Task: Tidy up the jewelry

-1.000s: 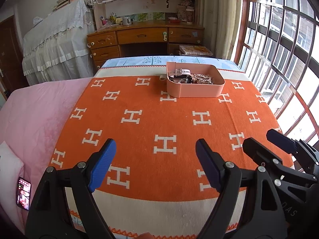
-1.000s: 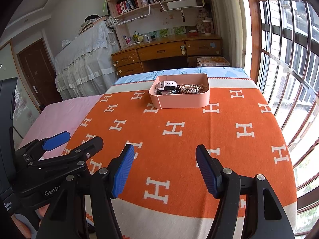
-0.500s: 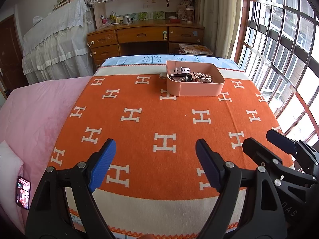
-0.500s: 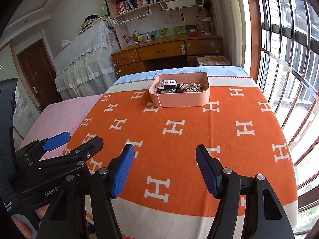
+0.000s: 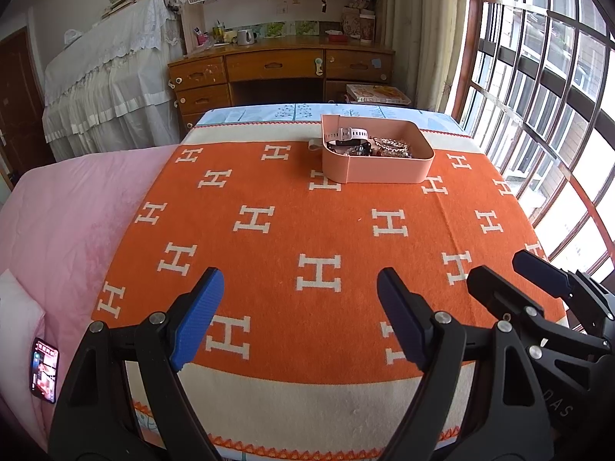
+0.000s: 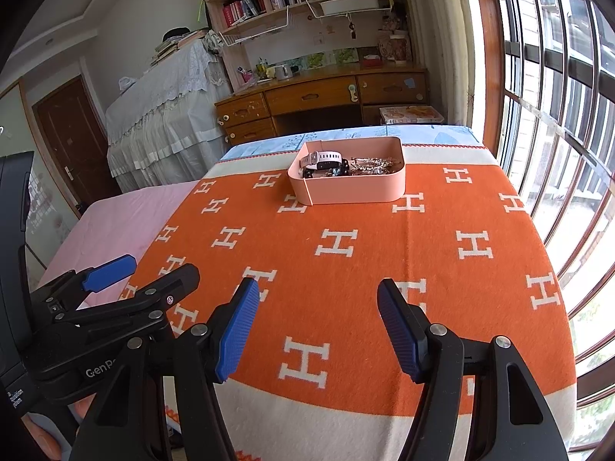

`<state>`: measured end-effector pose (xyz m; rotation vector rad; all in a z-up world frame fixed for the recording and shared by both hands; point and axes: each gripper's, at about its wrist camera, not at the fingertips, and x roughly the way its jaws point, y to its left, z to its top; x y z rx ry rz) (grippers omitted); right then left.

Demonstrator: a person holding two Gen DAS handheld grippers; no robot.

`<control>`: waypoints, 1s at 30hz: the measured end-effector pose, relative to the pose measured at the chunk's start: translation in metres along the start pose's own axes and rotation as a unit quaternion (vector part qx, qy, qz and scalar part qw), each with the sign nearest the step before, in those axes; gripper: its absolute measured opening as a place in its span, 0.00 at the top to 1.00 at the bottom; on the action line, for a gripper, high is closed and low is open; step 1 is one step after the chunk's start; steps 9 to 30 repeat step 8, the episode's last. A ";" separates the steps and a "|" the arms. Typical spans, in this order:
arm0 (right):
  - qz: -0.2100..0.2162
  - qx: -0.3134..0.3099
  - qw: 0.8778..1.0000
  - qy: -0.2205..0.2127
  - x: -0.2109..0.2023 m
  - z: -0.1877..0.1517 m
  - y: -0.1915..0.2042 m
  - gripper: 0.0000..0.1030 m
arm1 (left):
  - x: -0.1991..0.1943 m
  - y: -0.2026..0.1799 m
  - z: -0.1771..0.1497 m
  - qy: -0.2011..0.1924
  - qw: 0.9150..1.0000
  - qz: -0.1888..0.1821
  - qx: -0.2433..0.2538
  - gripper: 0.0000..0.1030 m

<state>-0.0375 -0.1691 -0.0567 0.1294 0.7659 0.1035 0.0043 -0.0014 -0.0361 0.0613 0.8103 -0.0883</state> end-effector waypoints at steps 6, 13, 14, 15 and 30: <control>-0.001 0.002 1.000 0.003 -0.002 -0.001 0.001 0.37 | -0.001 -0.001 -0.002 0.003 1.000 0.000 -0.001 0.22; 0.000 0.002 1.000 0.002 -0.001 0.000 0.000 0.37 | -0.001 -0.001 -0.002 0.002 1.000 0.001 0.000 0.22; 0.000 0.002 1.000 0.002 -0.001 0.000 0.000 0.37 | -0.001 -0.001 -0.002 0.002 1.000 0.001 0.000 0.22; 0.000 0.002 1.000 0.002 -0.001 0.000 0.000 0.37 | -0.001 -0.001 -0.002 0.002 1.000 0.001 0.000 0.22; 0.000 0.002 1.000 0.002 -0.001 0.000 0.000 0.37 | -0.001 -0.001 -0.002 0.002 1.000 0.001 0.000 0.22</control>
